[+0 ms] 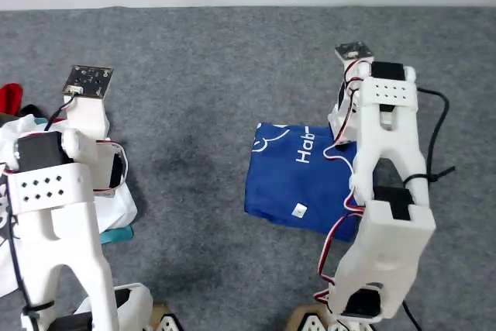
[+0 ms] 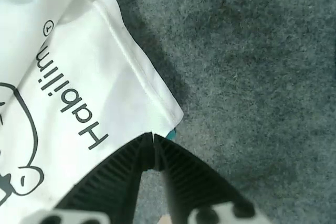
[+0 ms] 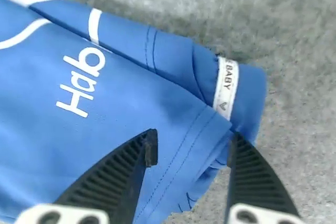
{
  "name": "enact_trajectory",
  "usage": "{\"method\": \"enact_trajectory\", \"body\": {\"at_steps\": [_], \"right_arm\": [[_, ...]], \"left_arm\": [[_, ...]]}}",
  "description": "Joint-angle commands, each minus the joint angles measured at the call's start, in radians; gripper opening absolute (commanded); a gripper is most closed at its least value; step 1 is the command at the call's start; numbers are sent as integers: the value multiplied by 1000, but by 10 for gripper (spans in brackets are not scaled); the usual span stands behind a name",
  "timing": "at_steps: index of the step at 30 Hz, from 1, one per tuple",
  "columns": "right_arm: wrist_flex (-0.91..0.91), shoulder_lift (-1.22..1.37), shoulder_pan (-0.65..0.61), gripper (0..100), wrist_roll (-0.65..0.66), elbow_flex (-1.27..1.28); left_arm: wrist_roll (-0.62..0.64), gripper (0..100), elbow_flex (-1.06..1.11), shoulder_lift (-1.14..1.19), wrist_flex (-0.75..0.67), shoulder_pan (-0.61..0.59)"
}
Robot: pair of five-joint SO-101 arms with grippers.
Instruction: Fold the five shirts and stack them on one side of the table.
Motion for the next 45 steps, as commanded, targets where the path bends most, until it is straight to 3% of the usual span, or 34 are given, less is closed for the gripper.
{"method": "enact_trajectory", "body": {"at_steps": [1, 9, 13, 30, 45], "right_arm": [[-7, 7, 8, 144, -9, -51], [-18, 50, 12, 96, -6, -51], [-8, 13, 18, 6, -5, -71], [2, -150, 107, 10, 38, -178], [-13, 59, 120, 13, 89, -410]], "left_arm": [[2, 5, -2, -21, 23, 5], [2, 5, -2, -23, 23, 5], [2, 5, -2, -25, 23, 5], [2, 5, -2, -28, 25, 5], [2, 5, -2, -29, 25, 5]]}}
